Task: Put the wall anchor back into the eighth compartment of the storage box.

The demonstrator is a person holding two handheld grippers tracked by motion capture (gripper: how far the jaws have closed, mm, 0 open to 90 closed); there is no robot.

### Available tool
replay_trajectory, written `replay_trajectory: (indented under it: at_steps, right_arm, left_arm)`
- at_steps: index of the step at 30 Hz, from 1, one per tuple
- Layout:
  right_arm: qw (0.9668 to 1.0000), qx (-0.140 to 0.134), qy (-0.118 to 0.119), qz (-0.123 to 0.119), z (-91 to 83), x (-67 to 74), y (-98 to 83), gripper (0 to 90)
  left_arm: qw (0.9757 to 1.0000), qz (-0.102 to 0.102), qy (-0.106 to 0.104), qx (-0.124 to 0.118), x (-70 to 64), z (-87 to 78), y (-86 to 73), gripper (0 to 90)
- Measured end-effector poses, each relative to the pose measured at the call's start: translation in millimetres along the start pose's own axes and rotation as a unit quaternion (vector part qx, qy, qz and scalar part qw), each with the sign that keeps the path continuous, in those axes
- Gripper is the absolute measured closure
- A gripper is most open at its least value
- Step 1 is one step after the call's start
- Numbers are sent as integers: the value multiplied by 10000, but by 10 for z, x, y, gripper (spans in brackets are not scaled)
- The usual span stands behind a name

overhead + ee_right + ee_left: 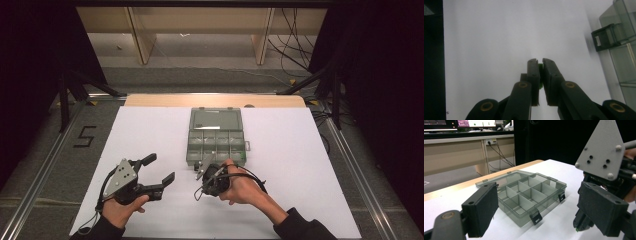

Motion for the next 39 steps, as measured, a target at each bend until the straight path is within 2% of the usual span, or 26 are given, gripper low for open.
replay_trajectory:
  at_steps: [18,21,39]
  right_arm:
    - [9994,-81,-219,244,-142,-231,-92,846]
    - [9994,-115,-192,271,-162,-253,-101,846]
    - [9972,-298,-483,480,-350,-491,-167,846]
  left_arm:
    - [10000,0,1,-5,2,-3,3,159]
    - [10000,3,-1,-5,1,-3,4,159]
    - [10000,3,0,-13,1,-4,7,159]
Point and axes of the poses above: each handheld gripper's, and its own axes: z roughly forward along the jaws, y roughly out of its top, x roughly to its left, the point moved 9 cm from there along z, roughly forward along the jaws, and after that the axes turned 3 degrees about -y, right-handed, at the moved point
